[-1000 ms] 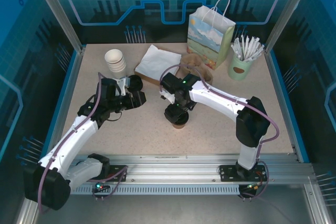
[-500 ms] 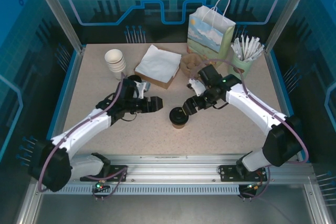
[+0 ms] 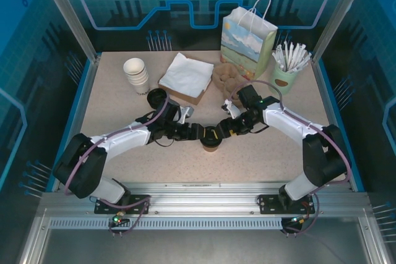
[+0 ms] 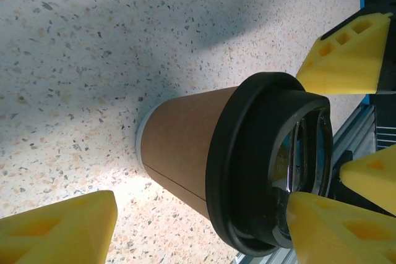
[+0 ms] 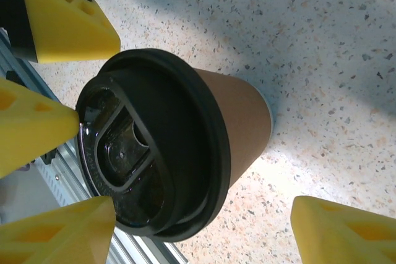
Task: Pack the takeout coffee
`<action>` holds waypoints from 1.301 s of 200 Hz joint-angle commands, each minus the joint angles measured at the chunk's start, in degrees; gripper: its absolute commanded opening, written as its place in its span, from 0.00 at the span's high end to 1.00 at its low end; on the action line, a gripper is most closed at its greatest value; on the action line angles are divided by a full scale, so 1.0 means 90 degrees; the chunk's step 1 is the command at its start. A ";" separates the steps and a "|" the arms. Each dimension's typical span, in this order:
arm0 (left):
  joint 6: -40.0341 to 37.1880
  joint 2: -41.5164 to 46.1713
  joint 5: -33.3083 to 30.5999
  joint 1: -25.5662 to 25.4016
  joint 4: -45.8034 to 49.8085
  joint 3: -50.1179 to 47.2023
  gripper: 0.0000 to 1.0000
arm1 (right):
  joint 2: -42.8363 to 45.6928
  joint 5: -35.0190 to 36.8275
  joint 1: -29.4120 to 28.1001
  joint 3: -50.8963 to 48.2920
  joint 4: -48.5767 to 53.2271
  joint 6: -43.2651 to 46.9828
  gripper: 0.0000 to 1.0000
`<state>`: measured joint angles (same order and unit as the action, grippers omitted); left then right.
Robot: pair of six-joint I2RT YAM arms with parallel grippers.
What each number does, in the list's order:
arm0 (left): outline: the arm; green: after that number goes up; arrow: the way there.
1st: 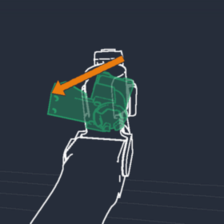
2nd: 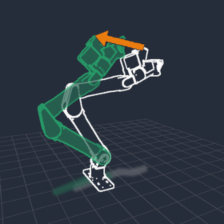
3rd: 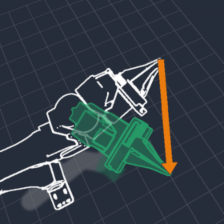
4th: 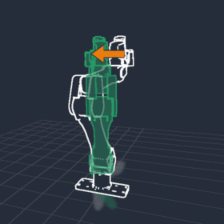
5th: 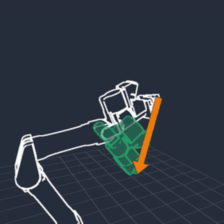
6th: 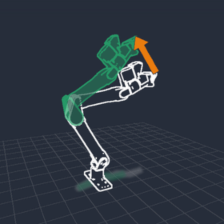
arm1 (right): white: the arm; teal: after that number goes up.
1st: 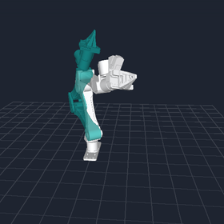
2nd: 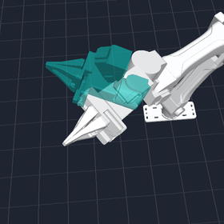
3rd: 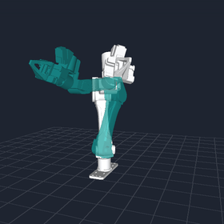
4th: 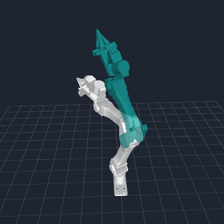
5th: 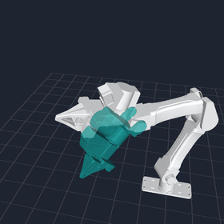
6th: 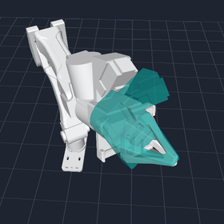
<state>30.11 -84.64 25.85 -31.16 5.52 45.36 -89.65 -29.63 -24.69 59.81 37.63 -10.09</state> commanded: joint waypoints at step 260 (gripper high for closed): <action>0.0297 -0.0025 -0.0222 -0.0049 -0.0359 0.0071 0.35 | 0.0052 -0.0382 0.0204 -0.0261 -0.0725 -0.0578 0.39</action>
<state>32.08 -86.13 25.39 -31.35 -1.65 43.70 -90.54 -36.34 -22.41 55.16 29.19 -14.63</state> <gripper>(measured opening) 0.641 0.590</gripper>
